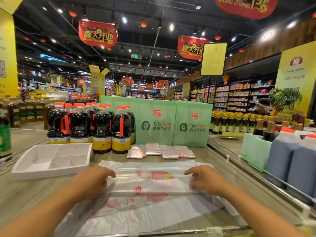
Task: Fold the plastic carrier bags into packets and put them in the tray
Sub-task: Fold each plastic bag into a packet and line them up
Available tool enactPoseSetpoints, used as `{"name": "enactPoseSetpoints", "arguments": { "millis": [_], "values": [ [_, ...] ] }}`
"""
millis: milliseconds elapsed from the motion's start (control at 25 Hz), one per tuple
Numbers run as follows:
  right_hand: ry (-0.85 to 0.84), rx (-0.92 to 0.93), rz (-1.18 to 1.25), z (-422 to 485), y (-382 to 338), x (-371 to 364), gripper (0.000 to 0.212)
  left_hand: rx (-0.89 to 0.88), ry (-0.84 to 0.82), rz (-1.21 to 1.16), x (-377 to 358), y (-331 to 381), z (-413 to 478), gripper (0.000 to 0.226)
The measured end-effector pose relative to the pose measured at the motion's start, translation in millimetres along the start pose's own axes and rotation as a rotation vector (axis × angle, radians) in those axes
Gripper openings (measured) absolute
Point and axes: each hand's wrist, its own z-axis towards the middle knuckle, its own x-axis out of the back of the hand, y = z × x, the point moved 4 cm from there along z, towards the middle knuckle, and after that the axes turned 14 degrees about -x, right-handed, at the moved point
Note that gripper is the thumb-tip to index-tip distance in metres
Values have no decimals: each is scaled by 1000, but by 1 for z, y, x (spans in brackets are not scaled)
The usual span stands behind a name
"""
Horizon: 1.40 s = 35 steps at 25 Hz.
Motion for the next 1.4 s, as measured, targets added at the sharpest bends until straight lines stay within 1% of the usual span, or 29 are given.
{"name": "enactPoseSetpoints", "arguments": {
  "millis": [80, 240, 360, 480, 600, 680, 720, 760, 800, 840, 880, 920, 960, 1000, 1080, 1160, 1200, 1320, 1400],
  "values": [
    [20, 26, -80, 2, 3, -3, 47, -22, 16, 39, -1, 3, 0, 46],
    [177, 140, -496, 6, 5, -5, 45, -52, 25, 84, -9, 3, 2, 41],
    [231, 109, -657, 9, 15, -3, 44, -61, 27, 64, -17, -4, 3, 38],
    [256, -33, -692, 11, 32, 6, 39, -80, 25, -5, -20, -7, 1, 37],
    [263, -138, -728, 10, 38, 11, 38, -91, 45, -158, -21, -7, 0, 41],
    [359, -94, -755, 6, 28, 11, 42, -109, 88, -258, -18, -1, 2, 41],
    [423, -32, -693, 3, 20, 10, 42, -140, 111, -296, -17, 5, 4, 38],
    [445, 45, -563, -1, 9, 7, 41, -183, 122, -329, -15, 13, 6, 36],
    [392, 124, -406, -6, -1, 2, 39, -222, 107, -352, -13, 23, 8, 37],
    [273, 193, -255, -10, -11, -6, 39, -257, 73, -356, -11, 33, 12, 40],
    [123, 232, -153, -14, -20, -17, 41, -283, 25, -349, -10, 41, 17, 44],
    [-18, 248, -104, -14, -28, -29, 45, -294, -24, -343, -8, 49, 23, 49],
    [-120, 260, -77, -13, -35, -38, 48, -293, -70, -344, -8, 55, 31, 52],
    [-187, 274, -58, -10, -42, -44, 50, -289, -111, -351, -8, 61, 38, 54],
    [-244, 309, -3, -7, -57, -49, 51, -272, -163, -360, -14, 72, 51, 53],
    [-261, 314, -3, -7, -67, -55, 52, -261, -188, -343, -24, 81, 60, 53],
    [-266, 298, -41, -7, -68, -59, 54, -256, -209, -322, -31, 84, 62, 53],
    [-304, 229, -256, -8, -61, -70, 59, -233, -282, -286, -48, 82, 61, 53],
    [-334, 209, -321, -13, -54, -70, 62, -218, -312, -300, -51, 79, 58, 53]
  ]
}}
